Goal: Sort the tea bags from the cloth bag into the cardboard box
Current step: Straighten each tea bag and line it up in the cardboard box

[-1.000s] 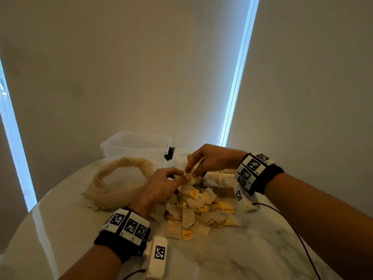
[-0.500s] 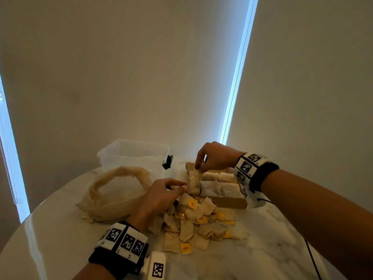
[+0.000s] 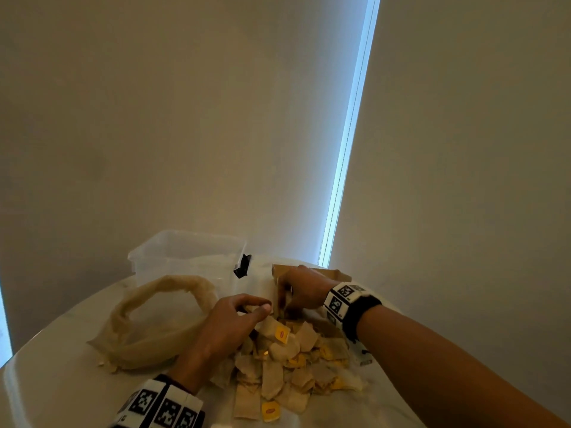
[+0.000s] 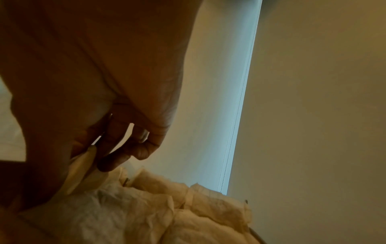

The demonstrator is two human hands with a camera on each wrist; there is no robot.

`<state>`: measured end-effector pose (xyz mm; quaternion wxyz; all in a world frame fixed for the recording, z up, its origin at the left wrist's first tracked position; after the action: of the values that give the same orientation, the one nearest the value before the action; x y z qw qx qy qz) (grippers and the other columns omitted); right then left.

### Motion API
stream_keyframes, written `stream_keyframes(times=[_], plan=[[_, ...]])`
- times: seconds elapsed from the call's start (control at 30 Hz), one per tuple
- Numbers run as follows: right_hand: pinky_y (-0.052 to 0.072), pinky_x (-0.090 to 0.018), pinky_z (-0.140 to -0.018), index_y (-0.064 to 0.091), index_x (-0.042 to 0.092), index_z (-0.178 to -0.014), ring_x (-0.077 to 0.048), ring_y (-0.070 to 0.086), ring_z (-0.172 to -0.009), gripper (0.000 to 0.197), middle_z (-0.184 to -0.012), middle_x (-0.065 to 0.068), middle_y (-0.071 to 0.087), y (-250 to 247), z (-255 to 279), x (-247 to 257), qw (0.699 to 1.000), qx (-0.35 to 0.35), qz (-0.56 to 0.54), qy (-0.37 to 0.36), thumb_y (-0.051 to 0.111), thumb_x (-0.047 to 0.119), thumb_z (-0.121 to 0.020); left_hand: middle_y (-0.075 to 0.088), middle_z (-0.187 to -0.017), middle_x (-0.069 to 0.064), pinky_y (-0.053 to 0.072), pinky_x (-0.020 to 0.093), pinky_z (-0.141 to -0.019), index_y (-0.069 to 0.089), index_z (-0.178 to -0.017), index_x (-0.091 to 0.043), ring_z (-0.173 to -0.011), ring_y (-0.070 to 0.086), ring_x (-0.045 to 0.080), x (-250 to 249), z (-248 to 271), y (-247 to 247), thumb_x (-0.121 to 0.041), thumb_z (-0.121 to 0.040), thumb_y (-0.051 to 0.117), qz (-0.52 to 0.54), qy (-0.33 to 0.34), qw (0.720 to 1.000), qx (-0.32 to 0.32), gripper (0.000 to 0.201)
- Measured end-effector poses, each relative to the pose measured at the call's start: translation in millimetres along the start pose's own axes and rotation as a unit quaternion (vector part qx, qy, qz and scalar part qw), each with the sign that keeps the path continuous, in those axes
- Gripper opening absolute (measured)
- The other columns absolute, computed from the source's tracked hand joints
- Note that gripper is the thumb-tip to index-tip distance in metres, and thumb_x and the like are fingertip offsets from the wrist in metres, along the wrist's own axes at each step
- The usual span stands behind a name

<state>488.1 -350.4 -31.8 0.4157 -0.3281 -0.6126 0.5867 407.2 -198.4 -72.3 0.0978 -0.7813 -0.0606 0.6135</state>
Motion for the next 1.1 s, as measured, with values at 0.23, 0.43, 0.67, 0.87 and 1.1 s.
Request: stream_keyframes(times=[0.23,0.43,0.67,0.87,1.1], plan=[[0.055,-0.029,-0.084,0.069,0.018,-0.109,-0.019,0.061,-0.097,0.032,-0.106,0.002,0.062,-3,-6,8,0.996,-0.035,0.083,-0.010,0.087,0.024,-0.084,0.072,-0.097,-0.008,0.049,0.013,-0.055,0.080,-0.107,-0.032,-0.088,0.072,0.014,-1,0,0,-0.034,-0.099,0.072,-0.005,0.000,1.000,-0.001,0.011],[0.040,-0.021,-0.071,0.068,0.017,-0.110,-0.016,0.052,-0.089,0.031,-0.125,0.000,0.050,-14,0,6,0.992,-0.081,0.096,-0.017,0.087,0.024,-0.085,0.072,-0.097,-0.005,0.050,0.015,-0.053,0.080,-0.108,-0.029,-0.083,0.072,0.015,-3,1,1,-0.031,-0.098,0.073,0.005,-0.001,1.000,0.002,0.012],[0.045,-0.022,-0.071,0.068,0.018,-0.101,-0.017,0.054,-0.090,0.036,-0.119,0.000,0.050,-14,3,-1,0.990,-0.105,0.089,0.005,0.091,0.036,-0.080,0.073,-0.102,-0.004,0.052,0.020,-0.058,0.080,-0.107,-0.034,-0.091,0.073,0.017,0,0,1,-0.035,-0.100,0.071,0.001,-0.007,1.000,-0.005,0.011],[0.054,-0.027,-0.077,0.068,0.020,-0.097,-0.017,0.054,-0.092,0.031,-0.116,0.001,0.050,1,-5,-6,0.989,-0.112,0.092,0.032,0.089,0.037,-0.081,0.076,-0.108,-0.001,0.055,0.026,-0.055,0.079,-0.109,-0.036,-0.077,0.076,0.020,-4,2,1,-0.025,-0.104,0.066,0.023,0.005,1.000,-0.001,0.018],[0.047,-0.018,-0.075,0.073,0.022,-0.104,-0.009,0.064,-0.091,0.025,-0.102,0.009,0.066,-45,34,-4,0.979,-0.137,-0.150,0.023,0.086,0.036,-0.088,0.076,-0.109,0.005,0.059,0.030,-0.056,0.057,-0.135,-0.043,-0.073,0.077,0.023,-12,7,4,-0.028,-0.100,0.071,0.045,-0.008,0.999,0.017,0.041]])
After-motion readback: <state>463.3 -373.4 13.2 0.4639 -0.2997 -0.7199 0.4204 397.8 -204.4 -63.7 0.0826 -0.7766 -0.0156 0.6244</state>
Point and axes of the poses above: each hand's wrist, its own z-axis away from the middle knuckle, its own y-axis out of the palm, x = y × z, the point moved 9 cm from there along -z, towards the middle knuckle
